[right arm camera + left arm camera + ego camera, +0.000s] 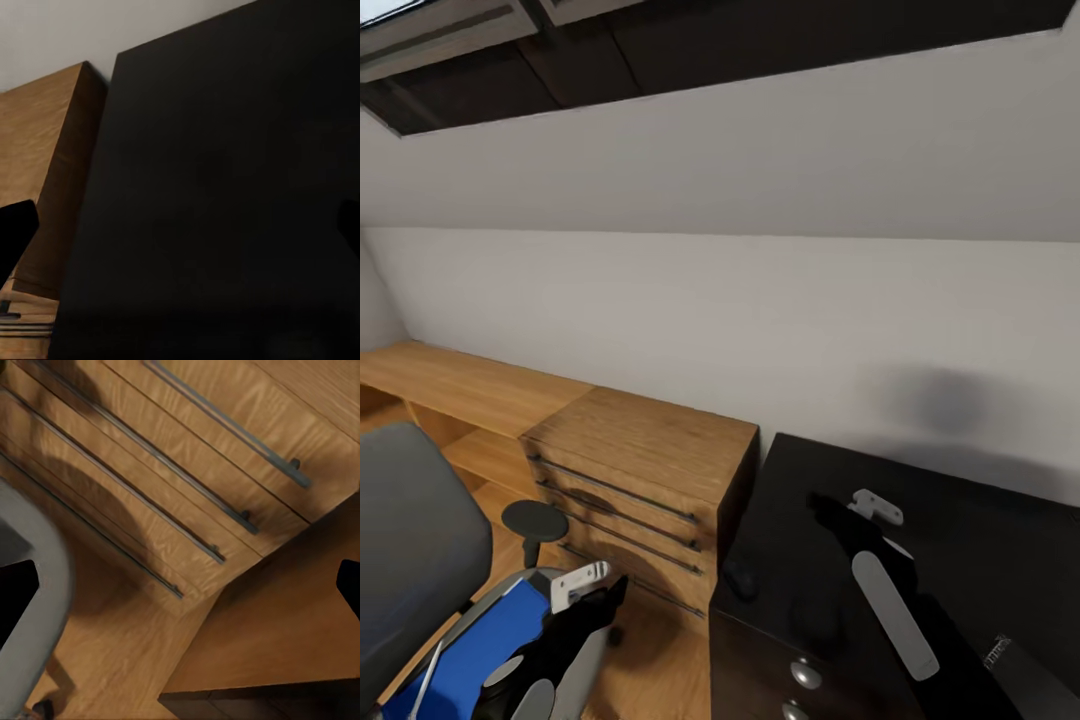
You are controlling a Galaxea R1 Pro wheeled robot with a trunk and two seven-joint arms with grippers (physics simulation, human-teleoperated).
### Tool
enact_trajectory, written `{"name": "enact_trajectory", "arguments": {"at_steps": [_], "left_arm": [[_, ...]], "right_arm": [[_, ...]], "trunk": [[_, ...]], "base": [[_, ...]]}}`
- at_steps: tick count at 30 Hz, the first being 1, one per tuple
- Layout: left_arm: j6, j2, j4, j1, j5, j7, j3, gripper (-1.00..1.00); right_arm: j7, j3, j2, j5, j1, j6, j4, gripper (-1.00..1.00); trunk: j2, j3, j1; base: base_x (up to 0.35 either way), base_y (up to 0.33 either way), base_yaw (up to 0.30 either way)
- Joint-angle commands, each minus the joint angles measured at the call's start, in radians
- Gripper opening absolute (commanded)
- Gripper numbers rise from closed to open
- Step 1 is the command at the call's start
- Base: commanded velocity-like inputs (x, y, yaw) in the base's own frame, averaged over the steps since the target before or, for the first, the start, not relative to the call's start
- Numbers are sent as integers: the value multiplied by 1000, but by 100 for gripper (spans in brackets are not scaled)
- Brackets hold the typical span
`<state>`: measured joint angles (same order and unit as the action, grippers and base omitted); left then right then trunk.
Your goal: In the bedroom, organize the workspace by keeping the computer under the desk, ensuring the monitor is on the desk, placing the keyboard on the desk next to the monitor, placing the mouse on the desk next to the keyboard, moving the folder from the swivel chair onto the desk next to the mouse, stacking the notebook on top of the folder with the pen on top of the notebook, and positioning the swivel chair next to the desk.
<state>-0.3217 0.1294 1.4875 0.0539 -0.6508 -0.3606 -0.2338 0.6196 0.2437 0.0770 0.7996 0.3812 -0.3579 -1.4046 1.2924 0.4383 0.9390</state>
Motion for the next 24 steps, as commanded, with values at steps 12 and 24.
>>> {"name": "enact_trajectory", "arguments": {"at_steps": [12,24], "left_arm": [[2,0,6,1,-9,-11,2,100],[3,-1,5,1,-9,-11,1,100]], "right_arm": [[10,100,0,-67,1,-2,-1,100],[10,140,-3,-127,1,-1,16,100]], "trunk": [[1,14,0],[1,28,0]], "base": [[2,-3,208],[0,0,202]]}}
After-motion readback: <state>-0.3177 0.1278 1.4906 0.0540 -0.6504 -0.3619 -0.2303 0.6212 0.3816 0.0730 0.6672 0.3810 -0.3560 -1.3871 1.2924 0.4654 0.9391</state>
